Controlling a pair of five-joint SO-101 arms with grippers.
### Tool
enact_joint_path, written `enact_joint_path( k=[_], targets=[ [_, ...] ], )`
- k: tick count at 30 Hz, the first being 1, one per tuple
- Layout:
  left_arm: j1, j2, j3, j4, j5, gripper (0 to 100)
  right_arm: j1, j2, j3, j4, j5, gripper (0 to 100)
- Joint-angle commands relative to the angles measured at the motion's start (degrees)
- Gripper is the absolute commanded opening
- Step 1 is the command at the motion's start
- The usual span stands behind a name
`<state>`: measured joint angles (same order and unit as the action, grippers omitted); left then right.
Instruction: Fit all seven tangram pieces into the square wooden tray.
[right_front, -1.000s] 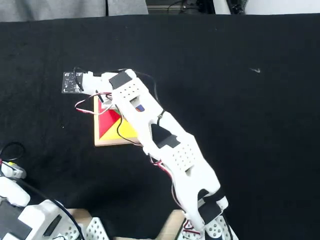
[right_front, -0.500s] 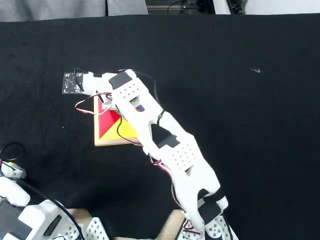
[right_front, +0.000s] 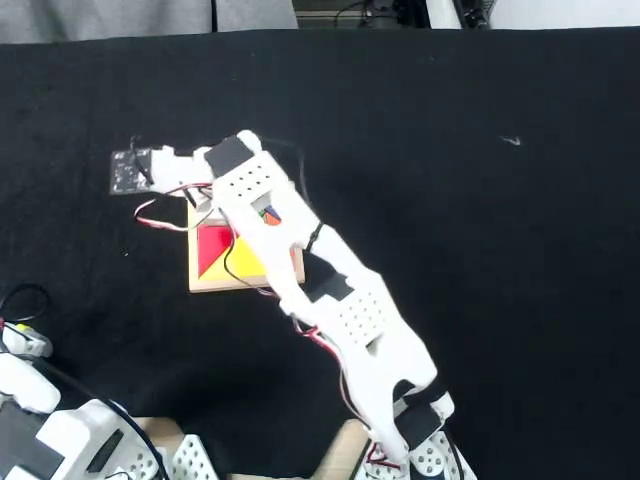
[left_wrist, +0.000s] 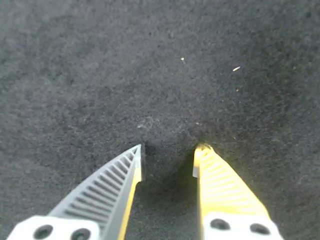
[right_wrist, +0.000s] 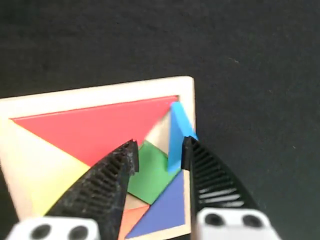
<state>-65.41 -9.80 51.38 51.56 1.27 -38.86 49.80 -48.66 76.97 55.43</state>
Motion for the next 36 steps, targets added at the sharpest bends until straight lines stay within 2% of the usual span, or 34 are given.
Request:
enact_joint_path(
  k=[1, 3, 7, 9, 14, 27, 36],
  targets=[
    [1.2, 0.3, 0.5, -1.0, -0.4, 18, 0.7, -0.9, -3.7, -2.6, 0.4, 14.5],
    [1.2, 0.3, 0.5, -1.0, -0.4, 18, 2.2, -1.2, -6.0, -4.4, -0.2, 13.7],
    [1.2, 0.3, 0.5, -1.0, -0.4, 18, 4.6, -1.0, -10.7, -9.1, -8.4, 0.6],
    [1.2, 0.3, 0.5, -1.0, -0.4, 18, 6.2, 0.1, -10.8, -13.7, -11.3, 2.4],
    [1.2, 0.3, 0.5, -1.0, -0.4, 18, 9.0, 6.3, -11.2, -20.0, -11.3, 1.1],
    [1.2, 0.3, 0.5, -1.0, -0.4, 18, 6.2, 12.0, -10.9, -19.3, -8.9, 1.1],
    [1.2, 0.3, 0.5, -1.0, -0.4, 18, 3.8, 11.6, -19.0, -7.4, -8.9, 1.1]
  ],
)
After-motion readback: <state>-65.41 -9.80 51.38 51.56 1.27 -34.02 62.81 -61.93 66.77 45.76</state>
